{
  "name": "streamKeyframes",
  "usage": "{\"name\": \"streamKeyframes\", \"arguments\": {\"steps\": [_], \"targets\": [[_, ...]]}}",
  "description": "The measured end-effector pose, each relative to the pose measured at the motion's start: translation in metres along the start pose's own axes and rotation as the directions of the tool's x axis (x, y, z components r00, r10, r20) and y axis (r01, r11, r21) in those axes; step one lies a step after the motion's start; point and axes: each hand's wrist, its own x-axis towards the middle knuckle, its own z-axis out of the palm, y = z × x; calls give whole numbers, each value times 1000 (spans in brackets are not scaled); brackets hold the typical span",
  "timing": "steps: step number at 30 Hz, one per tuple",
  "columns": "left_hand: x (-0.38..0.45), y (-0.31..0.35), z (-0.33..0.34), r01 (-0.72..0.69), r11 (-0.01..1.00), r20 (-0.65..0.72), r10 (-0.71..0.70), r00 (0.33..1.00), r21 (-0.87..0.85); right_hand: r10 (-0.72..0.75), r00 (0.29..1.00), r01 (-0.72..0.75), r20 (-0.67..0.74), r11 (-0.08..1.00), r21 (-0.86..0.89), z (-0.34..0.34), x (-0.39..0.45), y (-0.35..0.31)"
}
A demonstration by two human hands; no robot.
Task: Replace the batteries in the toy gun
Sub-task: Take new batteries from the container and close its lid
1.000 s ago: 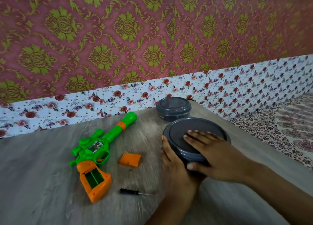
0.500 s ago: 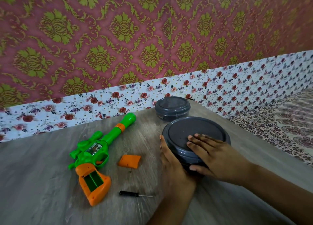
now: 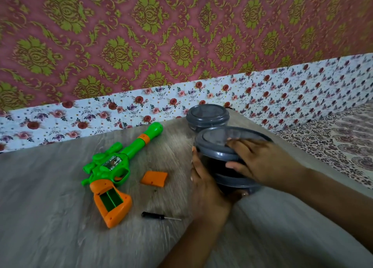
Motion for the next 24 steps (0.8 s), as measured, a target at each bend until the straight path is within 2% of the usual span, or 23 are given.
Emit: {"name": "streamKeyframes", "arguments": {"steps": [6, 10, 13, 17, 24], "targets": [[-3, 1, 0, 16, 1000, 23, -16, 1000, 0, 25, 998, -23, 49, 999, -34, -9, 7, 19], [-3, 0, 2, 18, 1000, 33, -18, 999, -9, 172, 969, -180, 176, 983, 32, -6, 8, 30], [-3, 0, 2, 37, 999, 42, -38, 998, 24, 247, 944, -271, 220, 959, 86, -4, 9, 36], [-3, -1, 3, 46, 997, 45, -49, 998, 58, 255, 913, -303, 318, 946, 111, 3, 11, 46], [-3, 1, 3, 39, 996, 32, -41, 999, 86, 227, 904, -313, 363, 929, 197, 6, 20, 56]]}}
